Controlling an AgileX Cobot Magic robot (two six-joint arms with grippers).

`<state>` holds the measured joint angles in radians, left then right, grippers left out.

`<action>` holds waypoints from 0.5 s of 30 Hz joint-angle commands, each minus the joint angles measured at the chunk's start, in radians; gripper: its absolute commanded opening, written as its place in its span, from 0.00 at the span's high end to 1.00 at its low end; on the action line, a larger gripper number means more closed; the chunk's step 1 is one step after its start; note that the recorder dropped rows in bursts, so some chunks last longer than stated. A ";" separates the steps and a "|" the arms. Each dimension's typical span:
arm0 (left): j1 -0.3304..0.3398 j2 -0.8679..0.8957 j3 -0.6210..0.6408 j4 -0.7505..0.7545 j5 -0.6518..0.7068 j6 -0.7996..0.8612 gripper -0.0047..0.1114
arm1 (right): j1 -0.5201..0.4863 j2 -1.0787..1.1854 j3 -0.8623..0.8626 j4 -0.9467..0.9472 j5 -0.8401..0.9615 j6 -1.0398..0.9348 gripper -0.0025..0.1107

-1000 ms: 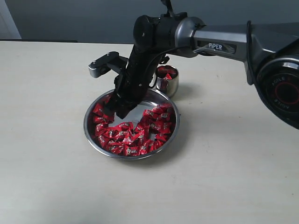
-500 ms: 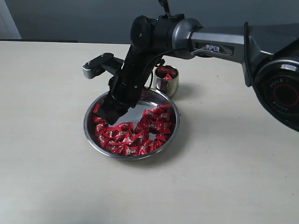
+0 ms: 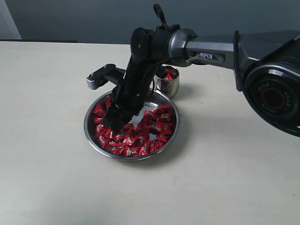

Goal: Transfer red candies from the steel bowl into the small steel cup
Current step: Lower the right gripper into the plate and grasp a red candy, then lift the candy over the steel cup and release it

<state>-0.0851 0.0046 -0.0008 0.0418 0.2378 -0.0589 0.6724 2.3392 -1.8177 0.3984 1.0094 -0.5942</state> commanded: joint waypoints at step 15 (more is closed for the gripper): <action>-0.007 -0.005 0.001 0.001 -0.006 -0.002 0.96 | -0.003 -0.057 -0.002 -0.081 -0.058 0.012 0.98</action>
<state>-0.0851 0.0046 -0.0008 0.0418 0.2378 -0.0589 0.6724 2.3177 -1.8177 0.3501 0.9647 -0.5797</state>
